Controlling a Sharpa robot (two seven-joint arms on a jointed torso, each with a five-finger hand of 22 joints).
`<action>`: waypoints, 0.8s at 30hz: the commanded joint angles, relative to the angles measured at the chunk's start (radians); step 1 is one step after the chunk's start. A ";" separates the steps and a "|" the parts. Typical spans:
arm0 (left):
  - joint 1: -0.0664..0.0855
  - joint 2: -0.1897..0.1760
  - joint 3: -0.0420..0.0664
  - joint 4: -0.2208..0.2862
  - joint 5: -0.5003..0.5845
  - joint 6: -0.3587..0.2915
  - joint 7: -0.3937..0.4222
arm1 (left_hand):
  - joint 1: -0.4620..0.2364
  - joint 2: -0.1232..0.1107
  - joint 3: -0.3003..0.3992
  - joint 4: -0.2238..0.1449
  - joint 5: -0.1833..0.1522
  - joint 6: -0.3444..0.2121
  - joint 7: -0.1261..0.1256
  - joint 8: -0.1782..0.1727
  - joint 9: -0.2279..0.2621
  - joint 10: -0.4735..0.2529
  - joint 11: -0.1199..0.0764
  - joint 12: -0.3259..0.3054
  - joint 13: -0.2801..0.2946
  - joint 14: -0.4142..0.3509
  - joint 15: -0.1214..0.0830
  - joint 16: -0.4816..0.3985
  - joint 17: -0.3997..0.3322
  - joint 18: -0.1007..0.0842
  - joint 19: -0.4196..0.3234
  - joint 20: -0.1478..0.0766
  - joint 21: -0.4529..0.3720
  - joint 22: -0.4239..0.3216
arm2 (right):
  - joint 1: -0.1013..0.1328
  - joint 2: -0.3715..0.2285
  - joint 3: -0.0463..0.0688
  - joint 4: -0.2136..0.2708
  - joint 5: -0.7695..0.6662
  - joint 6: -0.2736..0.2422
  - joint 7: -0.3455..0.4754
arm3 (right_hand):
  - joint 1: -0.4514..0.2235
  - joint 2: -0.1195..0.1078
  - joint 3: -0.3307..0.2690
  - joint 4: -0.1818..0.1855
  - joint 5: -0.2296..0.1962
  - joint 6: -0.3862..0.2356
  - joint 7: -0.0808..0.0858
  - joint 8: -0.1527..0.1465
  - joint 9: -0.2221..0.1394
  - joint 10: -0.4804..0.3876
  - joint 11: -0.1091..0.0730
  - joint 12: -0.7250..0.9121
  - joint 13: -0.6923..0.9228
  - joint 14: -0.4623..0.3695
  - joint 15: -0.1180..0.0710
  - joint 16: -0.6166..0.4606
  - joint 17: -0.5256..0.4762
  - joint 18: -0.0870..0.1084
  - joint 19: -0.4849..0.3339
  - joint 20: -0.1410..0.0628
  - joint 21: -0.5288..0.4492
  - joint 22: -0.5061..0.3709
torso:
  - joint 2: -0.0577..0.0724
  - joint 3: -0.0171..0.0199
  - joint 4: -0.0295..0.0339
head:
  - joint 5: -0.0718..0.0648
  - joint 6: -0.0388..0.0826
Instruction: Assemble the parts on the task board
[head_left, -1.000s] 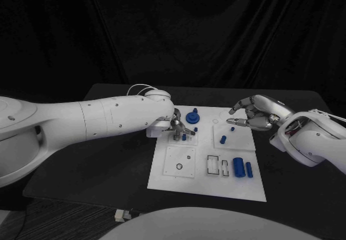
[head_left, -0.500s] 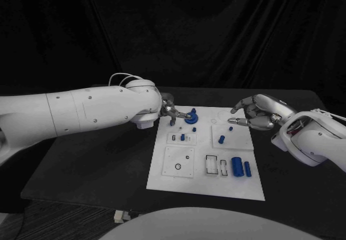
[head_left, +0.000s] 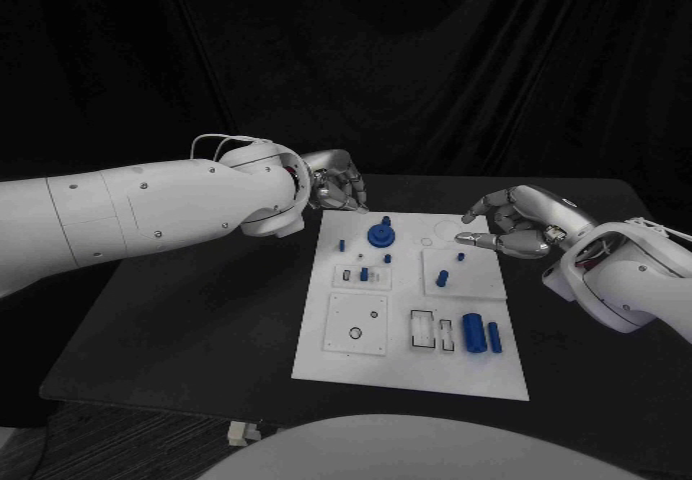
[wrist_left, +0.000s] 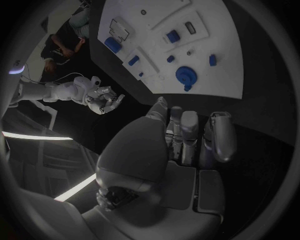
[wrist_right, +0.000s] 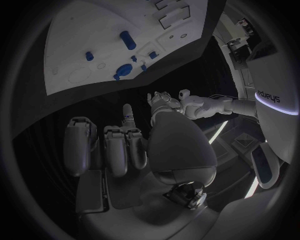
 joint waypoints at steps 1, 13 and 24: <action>-0.013 -0.006 0.001 -0.014 -0.227 -0.158 0.205 | 0.012 -0.053 0.017 0.055 -0.031 0.011 -0.030 -0.029 -0.095 -0.046 0.005 -0.406 -0.213 0.048 0.000 0.010 -0.015 0.008 0.044 0.022 0.034 0.125 | -0.002 -0.004 0.001 0.006 0.001 -0.033 0.017 | -0.007 0.001 -0.004 0.000 -0.005 0.007 0.001 -0.005 -0.001 0.103 0.003 0.004 0.263 0.105 0.003 0.003 0.263 0.015 0.012 0.004 0.002 0.201 | 0.000 0.0008 0.0005 | -0.002 0.000; -0.055 0.016 0.001 -0.094 -0.420 -0.094 -0.010 | -0.463 -0.056 -0.057 0.104 -0.088 0.289 -0.083 0.110 -0.105 0.566 -0.072 0.423 0.453 0.338 -0.054 0.370 0.394 -0.046 0.212 -0.018 0.213 0.249 | -0.002 -0.001 0.001 0.005 0.004 -0.022 0.012 | -0.003 0.011 0.003 -0.001 0.011 0.011 0.000 -0.004 -0.002 0.103 0.002 0.004 0.263 0.105 0.002 0.003 0.263 0.016 0.012 0.003 0.000 0.201 | 0.003 -0.0015 0.0023 | 0.000 0.000; -0.072 0.080 0.001 -0.194 -0.294 0.125 -0.155 | -0.525 -0.029 -0.070 0.112 -0.088 0.426 -0.144 0.192 0.008 0.715 -0.124 0.610 0.666 0.349 -0.100 0.384 0.415 -0.054 0.232 -0.042 0.237 0.263 | -0.002 0.000 0.001 0.005 0.005 -0.010 0.005 | -0.009 0.019 0.004 0.000 0.028 0.015 -0.001 -0.004 -0.003 0.103 0.001 0.004 0.263 0.104 0.002 0.002 0.262 0.016 0.012 0.002 -0.002 0.200 | 0.001 0.0004 0.0000 | 0.000 0.000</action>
